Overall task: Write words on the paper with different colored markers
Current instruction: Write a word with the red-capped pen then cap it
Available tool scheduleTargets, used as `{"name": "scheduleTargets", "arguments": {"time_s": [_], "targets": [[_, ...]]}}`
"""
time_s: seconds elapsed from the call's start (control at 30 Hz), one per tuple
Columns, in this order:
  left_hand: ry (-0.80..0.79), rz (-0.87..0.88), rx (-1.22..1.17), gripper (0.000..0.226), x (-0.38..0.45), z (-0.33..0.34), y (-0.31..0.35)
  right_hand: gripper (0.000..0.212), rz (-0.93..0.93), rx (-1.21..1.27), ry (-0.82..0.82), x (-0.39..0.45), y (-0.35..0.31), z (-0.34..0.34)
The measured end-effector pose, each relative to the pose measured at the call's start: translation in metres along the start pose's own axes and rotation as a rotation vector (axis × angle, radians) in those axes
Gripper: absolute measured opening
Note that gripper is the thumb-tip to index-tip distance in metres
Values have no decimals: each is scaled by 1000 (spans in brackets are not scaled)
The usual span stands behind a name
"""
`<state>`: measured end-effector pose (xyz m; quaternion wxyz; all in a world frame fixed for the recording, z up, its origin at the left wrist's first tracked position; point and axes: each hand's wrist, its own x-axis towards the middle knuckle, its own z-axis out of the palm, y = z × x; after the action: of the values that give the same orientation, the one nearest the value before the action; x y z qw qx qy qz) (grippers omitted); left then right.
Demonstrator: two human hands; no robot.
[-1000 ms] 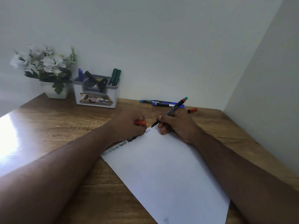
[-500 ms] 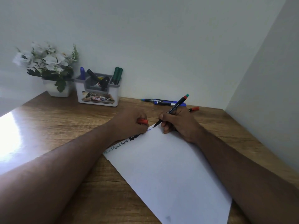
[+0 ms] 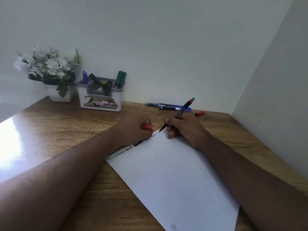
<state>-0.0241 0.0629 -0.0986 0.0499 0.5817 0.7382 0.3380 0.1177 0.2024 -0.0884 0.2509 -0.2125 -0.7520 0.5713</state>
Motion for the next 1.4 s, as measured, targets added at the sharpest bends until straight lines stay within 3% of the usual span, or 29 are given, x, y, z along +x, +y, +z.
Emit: {"name": "scheduleTargets", "arguments": {"time_s": [1.4], "targets": [[-7, 15, -18, 11, 0, 0, 0, 21, 17, -10, 63, 4, 3, 0]]}}
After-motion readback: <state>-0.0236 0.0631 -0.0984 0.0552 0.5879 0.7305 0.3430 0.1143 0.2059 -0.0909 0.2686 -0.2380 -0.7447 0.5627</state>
